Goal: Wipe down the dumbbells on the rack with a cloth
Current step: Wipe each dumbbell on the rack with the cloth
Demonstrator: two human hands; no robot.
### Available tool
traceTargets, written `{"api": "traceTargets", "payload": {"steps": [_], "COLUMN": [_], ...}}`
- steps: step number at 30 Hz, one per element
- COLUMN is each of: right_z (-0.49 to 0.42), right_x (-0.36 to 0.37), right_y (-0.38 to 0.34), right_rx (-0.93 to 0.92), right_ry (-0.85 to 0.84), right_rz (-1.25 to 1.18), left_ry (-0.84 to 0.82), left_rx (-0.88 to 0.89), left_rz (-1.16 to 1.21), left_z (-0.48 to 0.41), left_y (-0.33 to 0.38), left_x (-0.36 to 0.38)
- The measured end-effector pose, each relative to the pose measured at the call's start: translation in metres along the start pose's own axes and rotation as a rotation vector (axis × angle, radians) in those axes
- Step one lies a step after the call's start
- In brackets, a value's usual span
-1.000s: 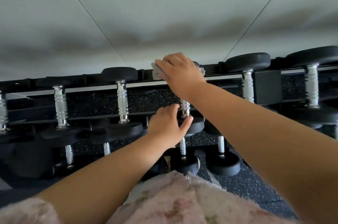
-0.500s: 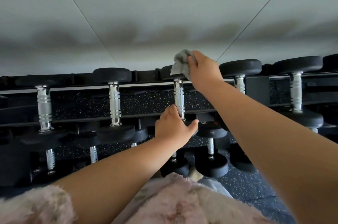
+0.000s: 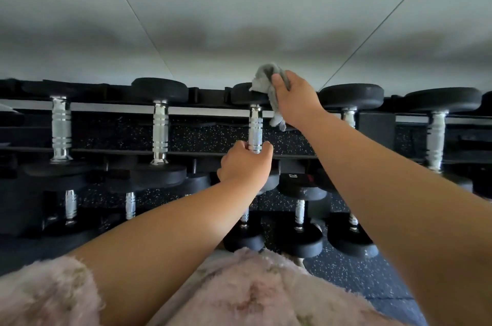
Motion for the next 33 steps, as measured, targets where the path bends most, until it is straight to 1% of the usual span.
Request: {"api": "traceTargets", "payload": {"steps": [2, 3, 5, 7, 8, 9, 10, 11, 13, 14, 16, 19, 21, 24, 26, 28, 29, 30, 32, 33], "right_z": [-0.003, -0.004, 0.001, 0.010, 0.011, 0.011, 0.007, 0.004, 0.005, 0.006, 0.009, 0.005, -0.002, -0.010, -0.017, -0.020, -0.020, -0.018, -0.015, -0.012], "right_x": [-0.002, -0.002, 0.004, 0.017, 0.020, 0.018, 0.014, 0.008, -0.007, -0.012, -0.015, -0.012, -0.006, 0.015, 0.026, 0.021, 0.012, 0.002, -0.013, -0.016], "right_y": [-0.008, -0.017, -0.040, -0.052, -0.051, -0.045, -0.035, -0.025, -0.007, 0.002, 0.016, 0.010, -0.015, -0.054, -0.062, -0.056, -0.048, -0.037, -0.010, 0.000], "right_rx": [-0.015, -0.074, -0.293, -0.525, -0.620, -0.684, -0.709, -0.680, -0.525, -0.461, -0.380, -0.341, -0.423, -0.628, -0.682, -0.690, -0.648, -0.570, -0.347, -0.263], "right_ry": [0.020, 0.011, -0.066, -0.173, -0.187, -0.186, -0.192, -0.210, -0.242, -0.229, -0.189, -0.157, -0.133, -0.191, -0.220, -0.212, -0.212, -0.218, -0.257, -0.270], "right_rz": [0.045, 0.067, 0.177, 0.349, 0.449, 0.528, 0.549, 0.509, 0.328, 0.257, 0.200, 0.198, 0.253, 0.427, 0.608, 0.668, 0.624, 0.516, 0.229, 0.138], "left_ry": [0.050, 0.086, 0.136, 0.159, 0.169, 0.180, 0.188, 0.194, 0.207, 0.214, 0.220, 0.217, 0.213, 0.214, 0.219, 0.224, 0.224, 0.222, 0.213, 0.211], "left_rx": [-0.001, 0.016, 0.034, 0.031, 0.028, 0.026, 0.024, 0.022, 0.021, 0.022, 0.021, 0.017, 0.015, 0.008, 0.004, 0.009, 0.015, 0.023, 0.035, 0.039], "left_rz": [-0.067, -0.103, -0.135, -0.130, -0.130, -0.135, -0.140, -0.139, -0.124, -0.121, -0.120, -0.112, -0.106, -0.109, -0.119, -0.123, -0.126, -0.129, -0.126, -0.120], "left_z": [0.005, 0.008, 0.009, 0.009, 0.009, 0.010, 0.011, 0.012, 0.013, 0.014, 0.014, 0.015, 0.014, 0.012, 0.011, 0.010, 0.010, 0.009, 0.008, 0.007], "left_y": [0.006, 0.009, 0.010, 0.009, 0.009, 0.011, 0.011, 0.012, 0.011, 0.011, 0.012, 0.012, 0.012, 0.010, 0.009, 0.008, 0.007, 0.007, 0.006, 0.005], "left_x": [0.000, 0.001, 0.003, 0.005, 0.005, 0.004, 0.004, 0.004, 0.003, 0.003, 0.003, 0.002, 0.002, 0.002, 0.001, 0.002, 0.002, 0.003, 0.004, 0.004]}}
Point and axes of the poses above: each hand's wrist, its own z-axis away from the middle knuckle, its own x-axis out of the palm, y = z × x, the point moved 3 cm from there along -z, towards the middle knuckle, and after that the axes turned 6 degrees about -y, right-handed, at the moved point
